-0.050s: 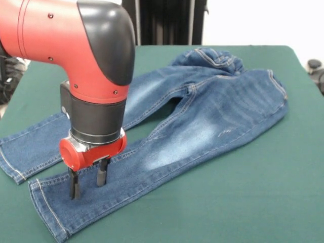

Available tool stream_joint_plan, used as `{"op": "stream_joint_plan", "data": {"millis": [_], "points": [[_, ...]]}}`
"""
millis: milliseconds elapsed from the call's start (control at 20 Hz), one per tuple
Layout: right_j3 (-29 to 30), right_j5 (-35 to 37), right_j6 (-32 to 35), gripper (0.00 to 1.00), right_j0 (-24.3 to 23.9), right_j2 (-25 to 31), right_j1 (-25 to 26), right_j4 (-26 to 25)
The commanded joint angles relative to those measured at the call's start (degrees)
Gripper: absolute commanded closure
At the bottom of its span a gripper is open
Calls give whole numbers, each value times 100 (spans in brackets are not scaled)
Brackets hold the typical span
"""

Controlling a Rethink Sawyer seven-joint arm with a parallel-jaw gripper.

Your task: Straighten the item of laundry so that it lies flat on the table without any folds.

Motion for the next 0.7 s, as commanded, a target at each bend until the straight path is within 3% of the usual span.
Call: {"op": "stream_joint_plan", "data": {"millis": [50, 400, 600, 700], "points": [[263, 873, 535, 0, 128, -194, 63, 30], [523, 1133, 404, 0, 171, -263, -246, 97], [1101, 1466, 246, 0, 77, 112, -870, 502], [1554, 1521, -188, 0, -153, 593, -1298, 769]]}}
